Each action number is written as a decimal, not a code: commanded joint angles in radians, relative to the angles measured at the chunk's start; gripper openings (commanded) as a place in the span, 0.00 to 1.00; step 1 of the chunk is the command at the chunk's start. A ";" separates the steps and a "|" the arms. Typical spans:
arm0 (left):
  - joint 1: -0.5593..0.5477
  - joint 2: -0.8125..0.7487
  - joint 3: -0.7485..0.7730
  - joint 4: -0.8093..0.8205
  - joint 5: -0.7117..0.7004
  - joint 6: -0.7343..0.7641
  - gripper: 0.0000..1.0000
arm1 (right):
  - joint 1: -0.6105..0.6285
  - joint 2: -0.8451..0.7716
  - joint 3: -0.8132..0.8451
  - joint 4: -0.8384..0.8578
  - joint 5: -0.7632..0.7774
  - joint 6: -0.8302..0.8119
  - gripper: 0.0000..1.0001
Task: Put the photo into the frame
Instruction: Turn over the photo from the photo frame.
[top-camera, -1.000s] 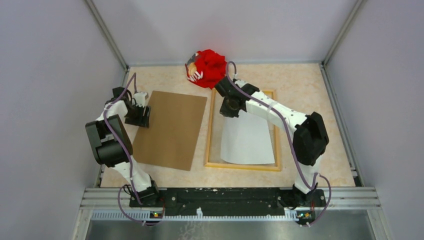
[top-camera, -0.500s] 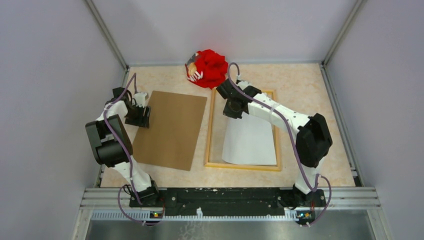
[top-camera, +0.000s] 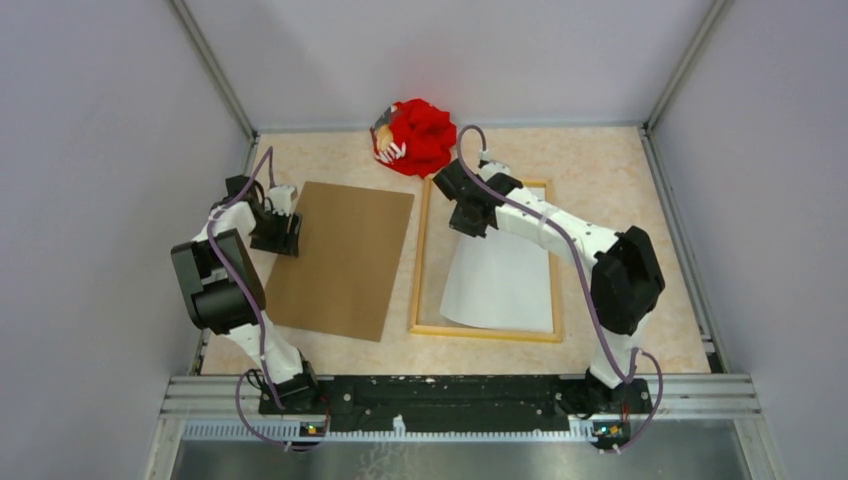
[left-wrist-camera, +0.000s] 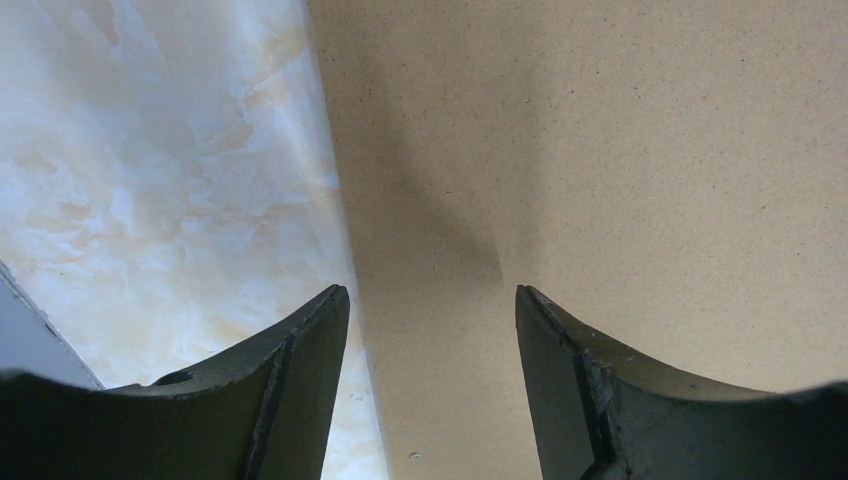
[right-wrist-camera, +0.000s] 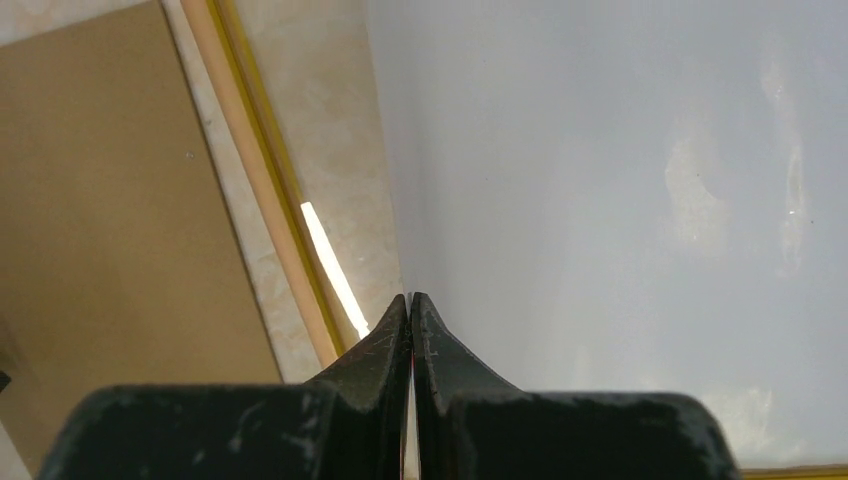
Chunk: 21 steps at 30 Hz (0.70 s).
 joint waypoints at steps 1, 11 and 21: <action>-0.004 -0.042 -0.011 0.014 0.017 0.019 0.69 | -0.006 0.009 0.052 0.009 0.055 0.035 0.00; -0.003 -0.039 -0.014 0.015 0.024 0.026 0.69 | -0.008 0.031 0.002 0.042 0.006 -0.020 0.03; -0.004 -0.040 -0.005 0.000 0.033 0.032 0.72 | -0.014 -0.006 -0.060 0.117 -0.049 -0.066 0.60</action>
